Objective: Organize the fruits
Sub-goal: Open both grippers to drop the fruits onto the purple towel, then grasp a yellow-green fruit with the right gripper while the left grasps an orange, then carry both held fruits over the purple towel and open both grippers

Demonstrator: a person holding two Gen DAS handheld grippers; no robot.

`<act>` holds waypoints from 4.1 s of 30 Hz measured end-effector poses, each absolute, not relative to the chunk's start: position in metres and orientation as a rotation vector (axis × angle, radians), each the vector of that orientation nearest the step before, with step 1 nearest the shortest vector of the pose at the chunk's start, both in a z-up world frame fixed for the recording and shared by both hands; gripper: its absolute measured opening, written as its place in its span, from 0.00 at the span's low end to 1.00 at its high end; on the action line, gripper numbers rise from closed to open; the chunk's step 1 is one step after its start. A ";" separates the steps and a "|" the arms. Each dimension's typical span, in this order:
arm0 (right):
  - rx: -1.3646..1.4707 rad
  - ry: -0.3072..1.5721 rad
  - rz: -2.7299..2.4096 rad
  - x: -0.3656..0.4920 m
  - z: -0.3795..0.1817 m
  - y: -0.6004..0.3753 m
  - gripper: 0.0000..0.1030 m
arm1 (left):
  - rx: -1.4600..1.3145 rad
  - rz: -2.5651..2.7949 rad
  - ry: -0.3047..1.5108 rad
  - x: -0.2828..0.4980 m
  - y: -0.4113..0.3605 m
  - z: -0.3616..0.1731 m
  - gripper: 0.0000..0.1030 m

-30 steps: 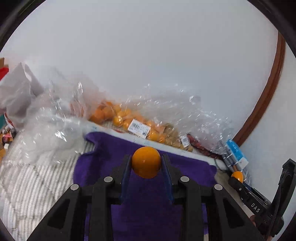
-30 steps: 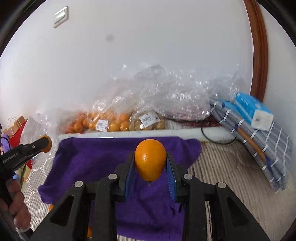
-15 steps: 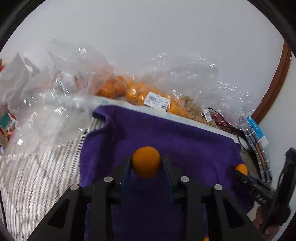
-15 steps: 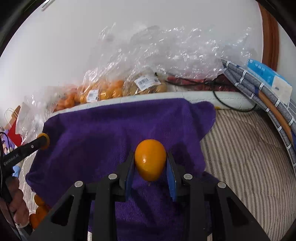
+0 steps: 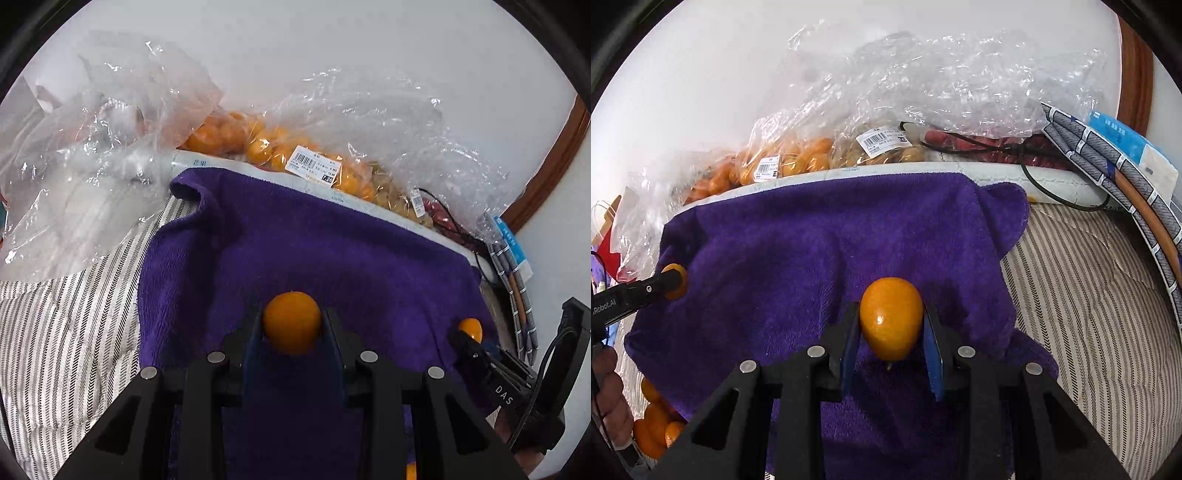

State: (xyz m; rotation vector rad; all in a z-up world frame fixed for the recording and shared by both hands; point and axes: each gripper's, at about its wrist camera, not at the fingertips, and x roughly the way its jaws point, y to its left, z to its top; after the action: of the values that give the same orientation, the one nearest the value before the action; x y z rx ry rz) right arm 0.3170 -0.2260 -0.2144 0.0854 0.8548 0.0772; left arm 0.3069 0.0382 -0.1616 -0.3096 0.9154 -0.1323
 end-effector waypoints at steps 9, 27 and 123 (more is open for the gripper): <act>0.071 0.855 0.070 0.317 -0.215 -0.225 0.31 | -0.285 -0.108 0.955 0.311 0.036 -0.167 0.30; -0.001 0.757 0.001 0.297 -0.199 -0.218 0.51 | -0.283 -0.154 0.840 0.298 0.035 -0.148 0.48; 0.030 0.765 0.142 0.104 -0.217 -0.227 0.27 | -0.242 -0.357 0.787 0.126 0.048 -0.180 0.40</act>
State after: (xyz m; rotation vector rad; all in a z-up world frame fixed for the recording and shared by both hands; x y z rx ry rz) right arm 0.1041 -0.2274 -0.2175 0.0295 0.7648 0.1422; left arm 0.1261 0.0480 -0.1805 -0.2423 0.7866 -0.3572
